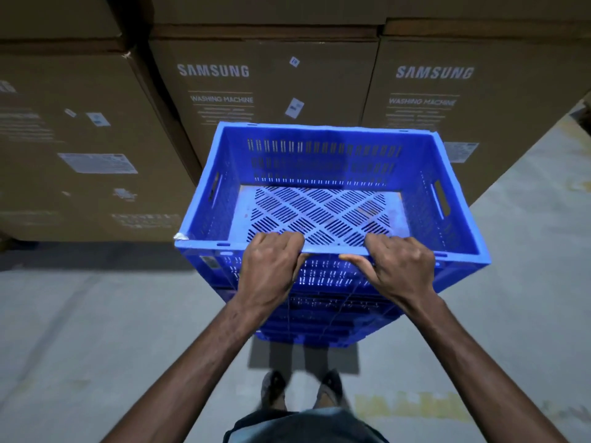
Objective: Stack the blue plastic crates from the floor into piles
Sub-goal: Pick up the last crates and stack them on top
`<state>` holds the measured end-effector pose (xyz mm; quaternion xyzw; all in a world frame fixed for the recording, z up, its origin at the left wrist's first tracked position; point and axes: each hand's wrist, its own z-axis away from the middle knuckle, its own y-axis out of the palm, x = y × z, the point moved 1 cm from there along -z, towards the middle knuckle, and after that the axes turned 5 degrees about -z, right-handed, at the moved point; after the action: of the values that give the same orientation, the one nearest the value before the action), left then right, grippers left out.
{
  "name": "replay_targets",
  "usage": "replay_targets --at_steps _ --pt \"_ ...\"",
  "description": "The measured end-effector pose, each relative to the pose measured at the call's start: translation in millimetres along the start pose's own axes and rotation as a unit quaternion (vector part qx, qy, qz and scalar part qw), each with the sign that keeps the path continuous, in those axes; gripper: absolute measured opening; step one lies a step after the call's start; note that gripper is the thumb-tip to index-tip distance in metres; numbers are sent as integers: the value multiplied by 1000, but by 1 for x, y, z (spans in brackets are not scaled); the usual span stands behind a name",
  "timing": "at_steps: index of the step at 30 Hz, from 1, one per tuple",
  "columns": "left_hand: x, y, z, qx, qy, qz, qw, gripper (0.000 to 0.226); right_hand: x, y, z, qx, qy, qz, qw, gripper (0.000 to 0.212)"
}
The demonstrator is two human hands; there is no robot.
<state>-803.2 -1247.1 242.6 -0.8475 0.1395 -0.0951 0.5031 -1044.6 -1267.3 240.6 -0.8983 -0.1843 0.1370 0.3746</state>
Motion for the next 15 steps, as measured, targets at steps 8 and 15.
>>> replay_targets --at_steps 8,15 --pt "11 5 -20 -8 -2 -18 1000 25 1 12 -19 8 20 -5 1000 59" --pt "28 10 5 -51 33 -67 996 30 19 12 -8 -32 4 31 999 60"
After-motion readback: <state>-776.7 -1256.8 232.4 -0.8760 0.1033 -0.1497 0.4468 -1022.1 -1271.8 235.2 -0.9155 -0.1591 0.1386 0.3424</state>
